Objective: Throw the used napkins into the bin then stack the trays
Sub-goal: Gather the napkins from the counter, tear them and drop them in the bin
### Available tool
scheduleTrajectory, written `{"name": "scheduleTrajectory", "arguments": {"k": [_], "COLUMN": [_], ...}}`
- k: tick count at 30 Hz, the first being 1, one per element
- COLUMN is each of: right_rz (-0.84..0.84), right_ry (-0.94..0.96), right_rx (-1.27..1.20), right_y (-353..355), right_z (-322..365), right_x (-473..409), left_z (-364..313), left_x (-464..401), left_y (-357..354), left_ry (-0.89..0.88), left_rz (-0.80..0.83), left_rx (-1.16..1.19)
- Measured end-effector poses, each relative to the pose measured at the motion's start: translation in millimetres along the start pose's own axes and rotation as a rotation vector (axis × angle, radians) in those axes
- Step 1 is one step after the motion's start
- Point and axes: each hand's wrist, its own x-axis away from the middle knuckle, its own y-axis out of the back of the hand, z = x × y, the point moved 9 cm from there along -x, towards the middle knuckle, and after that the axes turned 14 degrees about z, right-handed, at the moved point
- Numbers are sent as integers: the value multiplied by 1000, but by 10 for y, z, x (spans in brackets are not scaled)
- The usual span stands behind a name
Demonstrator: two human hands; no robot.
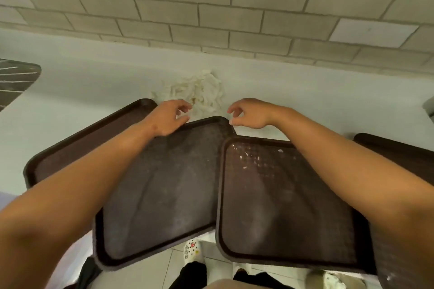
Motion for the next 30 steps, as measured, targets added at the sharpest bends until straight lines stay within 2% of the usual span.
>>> {"name": "scheduleTrajectory", "arguments": {"k": [6, 9, 15, 22, 30], "right_rz": [-105, -172, -196, -246, -326], "right_ry": [-120, -216, -396, -524, -444], "right_rx": [-112, -183, -189, -86, -153], "right_y": [177, 142, -36, 12, 131], "right_z": [195, 222, 127, 25, -366], "right_x": [-684, -936, -1387, -1580, -1342], "left_z": [441, 614, 774, 822, 709], "left_x": [-521, -682, -876, -954, -929], "left_y": [131, 107, -4, 6, 201], "left_ry": [26, 10, -12, -15, 31], "left_rz": [123, 180, 263, 206, 87], "left_rx": [-270, -299, -331, -212, -132]}}
